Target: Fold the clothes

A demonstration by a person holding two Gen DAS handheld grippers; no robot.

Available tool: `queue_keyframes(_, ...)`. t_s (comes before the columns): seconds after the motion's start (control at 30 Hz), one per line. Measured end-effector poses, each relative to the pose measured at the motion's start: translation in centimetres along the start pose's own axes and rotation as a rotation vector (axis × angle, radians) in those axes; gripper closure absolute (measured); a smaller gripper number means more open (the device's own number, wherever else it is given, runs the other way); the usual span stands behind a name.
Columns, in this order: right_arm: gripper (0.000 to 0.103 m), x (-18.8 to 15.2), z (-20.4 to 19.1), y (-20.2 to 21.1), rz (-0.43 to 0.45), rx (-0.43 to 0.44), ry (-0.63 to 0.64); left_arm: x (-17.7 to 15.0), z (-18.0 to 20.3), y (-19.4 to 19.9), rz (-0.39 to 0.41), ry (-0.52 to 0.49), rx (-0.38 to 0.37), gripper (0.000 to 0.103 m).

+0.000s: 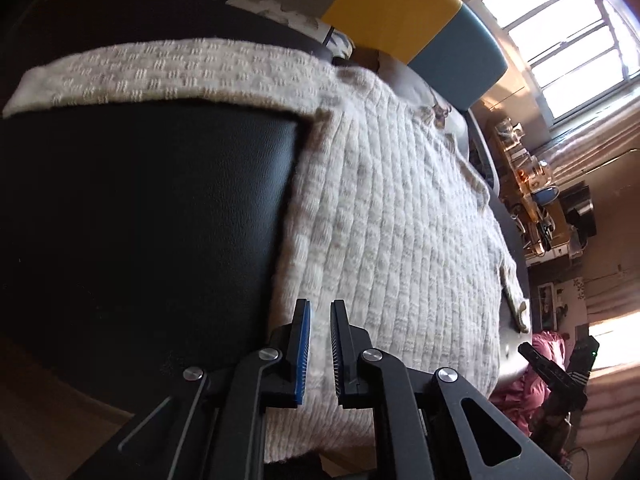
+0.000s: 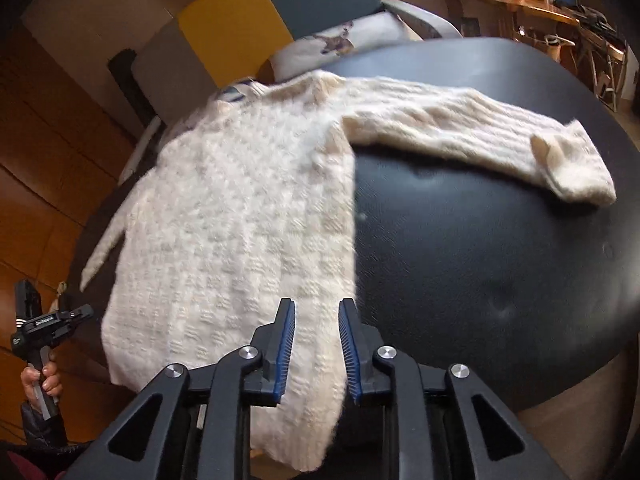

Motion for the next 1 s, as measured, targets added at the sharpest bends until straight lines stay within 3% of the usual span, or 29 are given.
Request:
queue_keyframes(0.07,0.079,1.1,-1.5,0.0,0.03,0.031,0.018,1.0,1.3,-0.3,0.025,-0.033,-0.018,0.094)
queue_keyframes(0.23,0.079,1.3,-5.1,-5.2,-0.027,-0.003,0.096,0.9,3.6,-5.5,-0.07,-0.129,0.003,0.094)
queue_keyframes(0.3,0.082,0.9,-4.9,-7.0,-0.058,-0.084,0.121,0.1,2.3,-7.3,-0.121,-0.129,0.08,0.094)
queue_keyframes(0.33,0.093,0.6,-4.1,-7.7,-0.075,-0.157,0.14,-0.4,1.5,-7.9,-0.141,-0.138,0.121,0.094)
queue_keyframes(0.43,0.103,0.1,-1.7,-8.0,-0.082,-0.191,0.107,-0.6,0.3,-7.8,-0.12,-0.115,0.1,0.095)
queue_keyframes(0.53,0.103,0.4,-0.1,-7.9,-0.085,-0.21,0.088,-0.3,-0.4,-7.7,-0.116,-0.074,0.079,0.097)
queue_keyframes(0.67,0.1,0.8,-1.4,-7.0,-0.063,-0.16,0.093,0.4,0.6,-6.9,-0.087,-0.071,0.048,0.097)
queue_keyframes(0.73,0.086,1.1,-2.1,-6.5,-0.052,-0.132,0.096,1.6,0.9,-5.9,-0.042,-0.041,0.002,0.096)
queue_keyframes(0.83,0.084,2.2,-4.4,-5.3,-0.01,-0.024,0.087,4.1,-0.4,-4.0,0.031,0.007,-0.012,0.093)
queue_keyframes(1.0,0.08,3.9,-11.4,-6.1,0.005,0.111,0.182,8.7,-8.5,0.7,0.16,0.213,0.046,0.09)
Point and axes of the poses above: each gripper's, at about its wrist camera, not at the fingertips, and y roughly against the way its jaws point, z to its right, x to its top, the point moved 8 cm from there along -y, roughly the way its jaws point, and after that the axes turned 11 degrees about -x, right-handed, at the moved point
